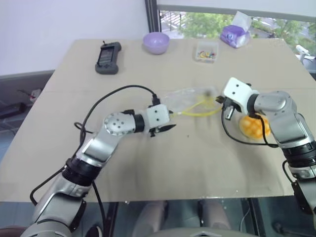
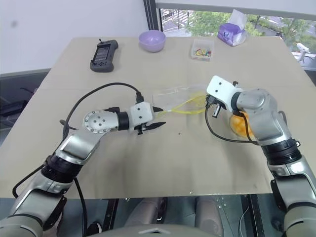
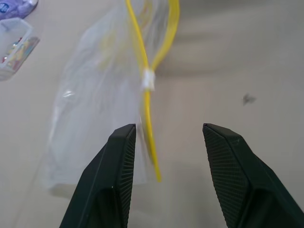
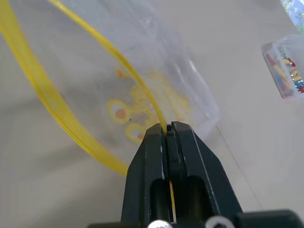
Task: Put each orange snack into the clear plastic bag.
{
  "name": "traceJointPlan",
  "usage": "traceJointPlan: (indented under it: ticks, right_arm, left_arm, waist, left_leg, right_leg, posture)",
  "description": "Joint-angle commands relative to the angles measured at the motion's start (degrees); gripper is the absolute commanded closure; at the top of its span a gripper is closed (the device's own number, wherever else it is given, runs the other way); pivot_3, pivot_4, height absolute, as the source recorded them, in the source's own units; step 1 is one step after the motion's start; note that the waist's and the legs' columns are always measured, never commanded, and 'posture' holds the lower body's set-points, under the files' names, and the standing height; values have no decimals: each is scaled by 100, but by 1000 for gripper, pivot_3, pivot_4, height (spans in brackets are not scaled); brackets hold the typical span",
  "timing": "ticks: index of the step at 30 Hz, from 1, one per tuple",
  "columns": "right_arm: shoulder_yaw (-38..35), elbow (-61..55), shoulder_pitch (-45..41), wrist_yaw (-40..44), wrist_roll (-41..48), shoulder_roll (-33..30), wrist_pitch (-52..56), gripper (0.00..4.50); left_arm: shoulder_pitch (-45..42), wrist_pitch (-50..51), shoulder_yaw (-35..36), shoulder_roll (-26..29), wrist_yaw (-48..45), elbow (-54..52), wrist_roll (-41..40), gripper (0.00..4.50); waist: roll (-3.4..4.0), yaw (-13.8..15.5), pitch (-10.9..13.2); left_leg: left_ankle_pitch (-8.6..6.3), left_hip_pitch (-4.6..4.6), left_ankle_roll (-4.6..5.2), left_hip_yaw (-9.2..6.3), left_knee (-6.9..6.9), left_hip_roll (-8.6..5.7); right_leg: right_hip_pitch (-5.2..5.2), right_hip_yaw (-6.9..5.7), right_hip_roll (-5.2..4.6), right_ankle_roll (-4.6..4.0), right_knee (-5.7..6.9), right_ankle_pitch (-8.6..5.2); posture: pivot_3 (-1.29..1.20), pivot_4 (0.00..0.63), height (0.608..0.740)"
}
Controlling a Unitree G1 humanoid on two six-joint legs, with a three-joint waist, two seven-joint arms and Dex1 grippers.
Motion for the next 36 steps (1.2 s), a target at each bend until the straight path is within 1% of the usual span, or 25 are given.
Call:
traceJointPlan:
  ticks: [1, 6, 10, 13, 16, 21, 30, 33, 35, 36]
  right_arm:
    - [-27, -247, -198, 29, 38, -34, 46, 4500]
    - [-32, -233, -218, 50, 54, -51, 59, 4500]
    - [-51, -251, -212, 39, 73, -41, 107, 4500]
    - [-43, -253, -211, 22, 76, -27, 141, 4500]
    - [-35, -292, -189, -10, 67, -9, 195, 4500]
    - [-23, -376, -130, -31, 82, 38, 299, 4500]
    - [-10, -400, -102, -38, 88, 37, 340, 4500]
    - [-1, -391, -99, -34, 84, 34, 337, 4500]
    - [5, -389, -96, -32, 79, 29, 335, 4500]
    - [7, -387, -96, -30, 79, 26, 336, 4500]
  left_arm:
    - [-167, -416, 56, -176, 221, 170, 333, 2097]
    - [-148, -813, 21, -282, 301, 382, 728, 2097]
    - [-60, -950, 103, -435, 295, 225, 705, 2097]
    - [-17, -1068, 104, -444, 286, 190, 824, 2097]
    - [49, -1030, 147, -482, 273, 111, 816, 2097]
    - [118, -1107, 126, -441, 360, 126, 1066, 2097]
    - [160, -1038, 263, -540, 448, 83, 1039, 2097]
    - [142, -1013, 296, -598, 478, 77, 1015, 2896]
    - [144, -1016, 306, -619, 472, 79, 1032, 3859]
    - [142, -1022, 306, -632, 479, 83, 1043, 4253]
  waist:
    - [0, 1, 0]
    - [0, -11, 0]
    - [1, -2, 1]
    - [1, -5, 1]
    - [1, -9, 1]
    - [1, -5, 1]
    - [1, -8, 1]
    - [1, -2, 1]
    - [1, -2, 1]
    - [1, -7, 1]
  left_leg:
    - [0, 0, 0, 0, 0, 0]
    - [0, -1, 0, 0, 0, 0]
    - [0, -1, 0, 0, 1, 1]
    - [0, -1, 0, -1, 2, 2]
    - [0, -1, 0, 0, 2, 1]
    - [0, -1, 0, 0, 2, 1]
    - [0, -1, 0, 0, 4, 2]
    - [0, -1, 0, 0, 4, 2]
    - [0, -1, 0, 0, 5, 2]
    - [0, -1, 0, 0, 5, 2]
  right_leg:
    - [0, 0, 0, 0, 0, 0]
    - [-2, 0, 0, 0, 2, 0]
    - [-4, 0, 0, 0, 4, 0]
    - [-4, 0, 0, 0, 5, 0]
    - [-5, 1, 0, 0, 8, 0]
    - [-5, 1, 1, 0, 9, 0]
    - [-5, 1, 1, 0, 10, 0]
    - [-5, 0, 0, 0, 10, 0]
    - [-5, 0, 0, 0, 10, 0]
    - [-5, 1, 0, 0, 10, 0]
  posture:
    - [0, 150, 740]
    - [0, 150, 740]
    - [0, 150, 740]
    - [0, 150, 740]
    - [0, 150, 740]
    - [0, 150, 740]
    - [0, 150, 740]
    - [0, 150, 740]
    - [0, 150, 740]
    - [0, 150, 740]
